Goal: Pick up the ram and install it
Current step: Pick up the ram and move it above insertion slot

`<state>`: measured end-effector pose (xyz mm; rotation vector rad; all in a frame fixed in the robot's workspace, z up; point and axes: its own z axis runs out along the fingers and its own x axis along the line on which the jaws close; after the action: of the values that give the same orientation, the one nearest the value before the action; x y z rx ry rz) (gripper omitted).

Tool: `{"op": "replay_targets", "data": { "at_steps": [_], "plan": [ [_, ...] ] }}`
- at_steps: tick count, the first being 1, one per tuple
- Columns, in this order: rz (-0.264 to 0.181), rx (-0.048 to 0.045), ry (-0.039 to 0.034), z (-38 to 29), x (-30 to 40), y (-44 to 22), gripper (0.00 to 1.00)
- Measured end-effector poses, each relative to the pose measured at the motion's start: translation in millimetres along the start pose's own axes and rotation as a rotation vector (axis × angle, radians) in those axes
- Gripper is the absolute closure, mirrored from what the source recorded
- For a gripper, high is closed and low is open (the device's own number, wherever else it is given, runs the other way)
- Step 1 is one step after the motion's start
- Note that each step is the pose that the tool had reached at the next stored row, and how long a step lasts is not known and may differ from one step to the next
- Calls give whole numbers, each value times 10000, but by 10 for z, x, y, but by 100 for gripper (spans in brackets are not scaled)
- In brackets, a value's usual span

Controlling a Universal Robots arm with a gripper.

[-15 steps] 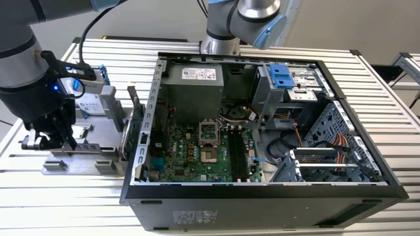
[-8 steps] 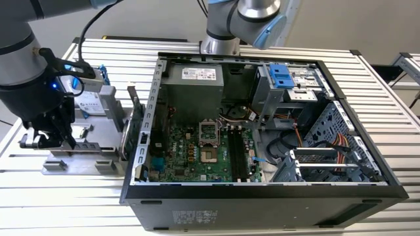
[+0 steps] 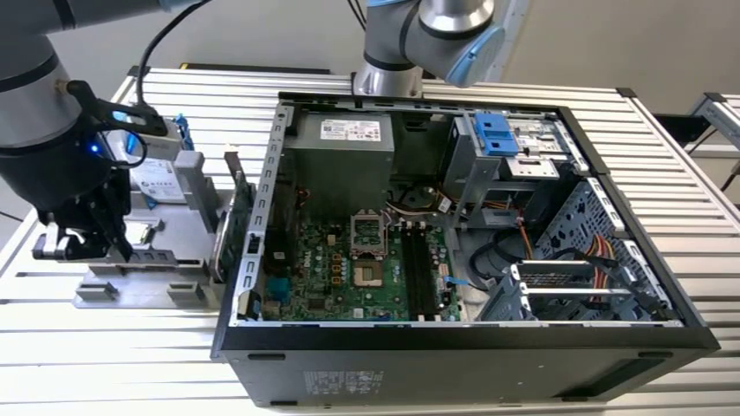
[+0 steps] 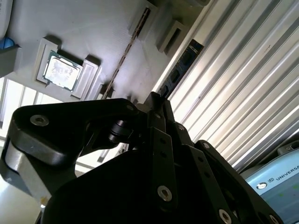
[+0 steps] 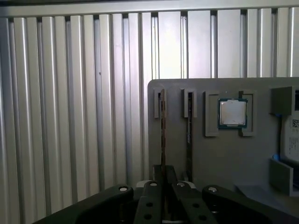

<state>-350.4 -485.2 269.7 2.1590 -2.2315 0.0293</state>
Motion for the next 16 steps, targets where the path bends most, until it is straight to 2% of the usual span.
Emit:
{"op": "replay_targets", "data": {
  "at_steps": [16],
  "plan": [
    [1, 0, 1, -73, 2, 2, 100]
  ]
}}
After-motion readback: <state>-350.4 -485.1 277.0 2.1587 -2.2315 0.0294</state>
